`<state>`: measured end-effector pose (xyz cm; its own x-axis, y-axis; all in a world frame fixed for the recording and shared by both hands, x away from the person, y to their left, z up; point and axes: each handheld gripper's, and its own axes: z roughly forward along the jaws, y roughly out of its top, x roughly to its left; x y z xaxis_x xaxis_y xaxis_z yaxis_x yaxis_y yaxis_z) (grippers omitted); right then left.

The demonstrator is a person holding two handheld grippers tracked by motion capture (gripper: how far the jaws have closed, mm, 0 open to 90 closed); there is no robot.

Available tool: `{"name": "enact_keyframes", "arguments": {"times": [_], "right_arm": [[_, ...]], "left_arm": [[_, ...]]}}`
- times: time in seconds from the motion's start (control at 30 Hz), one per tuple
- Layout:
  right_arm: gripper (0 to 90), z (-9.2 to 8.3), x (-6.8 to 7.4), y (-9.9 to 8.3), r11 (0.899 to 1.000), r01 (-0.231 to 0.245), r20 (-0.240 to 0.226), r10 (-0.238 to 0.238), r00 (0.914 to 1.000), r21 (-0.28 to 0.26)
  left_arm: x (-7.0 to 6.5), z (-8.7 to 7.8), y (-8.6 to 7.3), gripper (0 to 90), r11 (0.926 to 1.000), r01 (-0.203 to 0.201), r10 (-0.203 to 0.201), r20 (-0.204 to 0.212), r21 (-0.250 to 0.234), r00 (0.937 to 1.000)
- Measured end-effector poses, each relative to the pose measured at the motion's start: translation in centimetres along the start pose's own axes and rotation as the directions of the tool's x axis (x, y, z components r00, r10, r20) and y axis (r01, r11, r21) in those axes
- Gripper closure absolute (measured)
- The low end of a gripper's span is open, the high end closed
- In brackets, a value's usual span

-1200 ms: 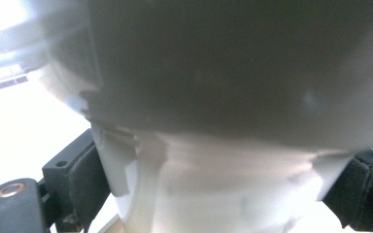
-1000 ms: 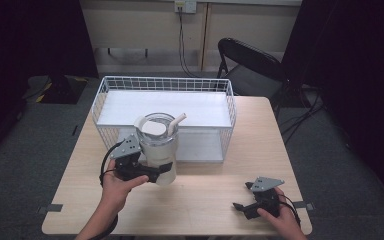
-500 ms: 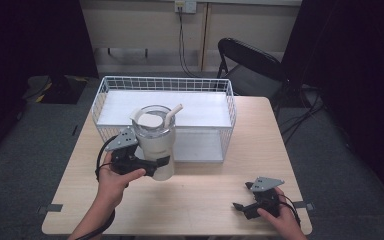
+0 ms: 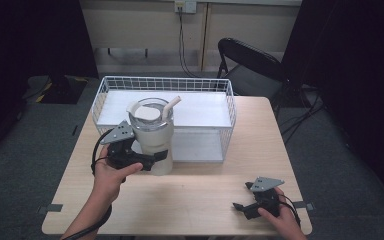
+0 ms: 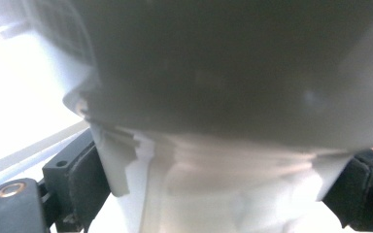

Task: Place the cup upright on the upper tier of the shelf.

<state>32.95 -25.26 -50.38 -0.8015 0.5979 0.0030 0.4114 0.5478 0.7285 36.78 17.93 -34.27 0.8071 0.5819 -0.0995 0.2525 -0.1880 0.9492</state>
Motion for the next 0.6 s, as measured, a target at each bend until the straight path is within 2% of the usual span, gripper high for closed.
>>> {"name": "enact_keyframes", "arguments": {"times": [0.3, 0.33, 0.6], "right_arm": [[9.4, 0.0, 0.0, 0.0, 1.0, 0.001, 0.0, -0.001, 1.0, 0.001], [9.4, 0.0, 0.0, 0.0, 1.0, 0.002, 0.0, -0.002, 1.0, 0.001], [9.3, 0.0, 0.0, 0.0, 1.0, 0.001, 0.001, -0.001, 1.0, 0.001]], "left_arm": [[0.0, -0.3, 1.3, 10.4, 0.9999, 0.003, -0.003, 0.004, -0.01, 1.0], [0.0, -0.3, 1.4, 10.4, 0.9998, 0.016, -0.016, 0.012, -0.013, 0.9998], [0.4, -0.6, 2.1, 10.3, 0.9999, 0.011, -0.011, 0.009, 0.004, 0.9999]]}}
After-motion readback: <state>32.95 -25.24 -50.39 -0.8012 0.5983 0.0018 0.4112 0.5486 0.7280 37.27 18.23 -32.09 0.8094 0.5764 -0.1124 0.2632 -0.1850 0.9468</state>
